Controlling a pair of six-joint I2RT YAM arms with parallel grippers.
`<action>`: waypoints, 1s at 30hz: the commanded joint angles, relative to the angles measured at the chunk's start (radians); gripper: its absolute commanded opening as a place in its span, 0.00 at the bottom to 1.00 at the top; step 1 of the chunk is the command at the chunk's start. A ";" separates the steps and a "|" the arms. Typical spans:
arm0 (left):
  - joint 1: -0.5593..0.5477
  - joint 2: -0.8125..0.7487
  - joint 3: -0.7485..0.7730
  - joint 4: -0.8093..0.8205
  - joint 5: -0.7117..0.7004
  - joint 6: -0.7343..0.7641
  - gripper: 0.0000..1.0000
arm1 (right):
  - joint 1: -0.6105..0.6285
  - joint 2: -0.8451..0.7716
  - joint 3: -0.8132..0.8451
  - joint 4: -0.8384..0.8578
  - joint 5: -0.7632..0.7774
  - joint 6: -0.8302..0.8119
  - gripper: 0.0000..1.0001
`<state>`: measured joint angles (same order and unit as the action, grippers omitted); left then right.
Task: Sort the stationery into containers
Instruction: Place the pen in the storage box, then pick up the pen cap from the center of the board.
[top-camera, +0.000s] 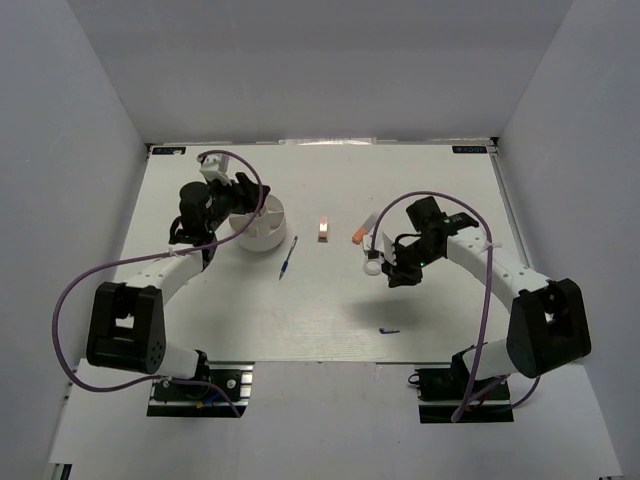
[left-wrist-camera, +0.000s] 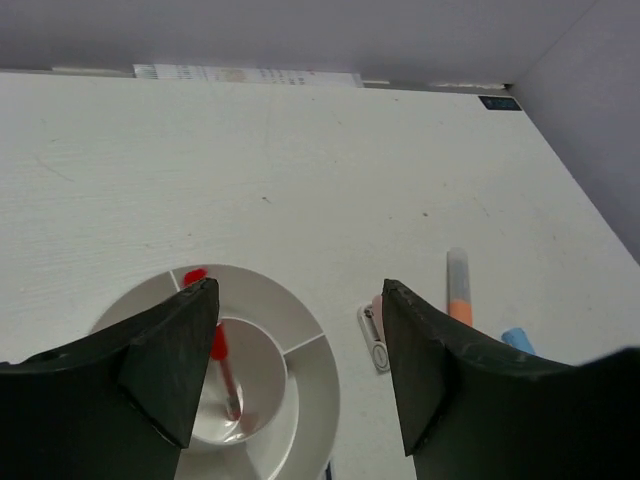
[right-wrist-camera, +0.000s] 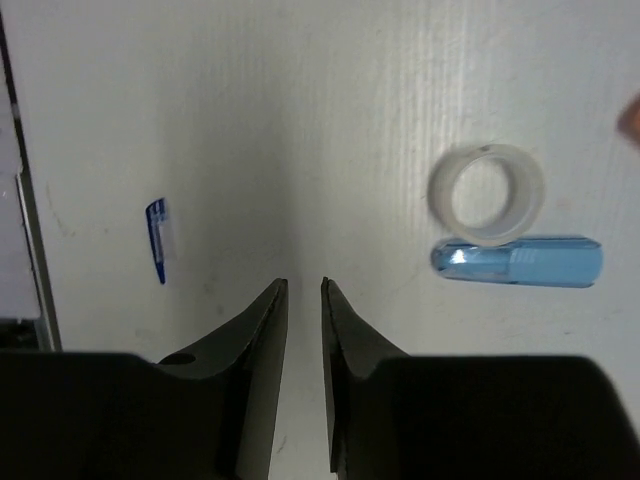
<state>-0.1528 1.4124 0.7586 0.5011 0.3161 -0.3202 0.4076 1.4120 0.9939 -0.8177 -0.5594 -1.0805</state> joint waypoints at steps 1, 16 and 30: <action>-0.004 -0.055 -0.007 0.005 0.060 -0.079 0.77 | 0.011 -0.044 -0.027 -0.106 0.024 -0.183 0.25; -0.004 -0.268 -0.018 -0.078 0.261 -0.146 0.98 | 0.215 -0.076 -0.182 -0.090 0.096 -0.240 0.34; -0.004 -0.406 -0.068 -0.168 0.284 -0.086 0.98 | 0.307 0.047 -0.212 -0.034 0.134 -0.182 0.31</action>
<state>-0.1535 1.0378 0.6926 0.3653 0.5884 -0.4335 0.7052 1.4475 0.8017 -0.8692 -0.4397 -1.2770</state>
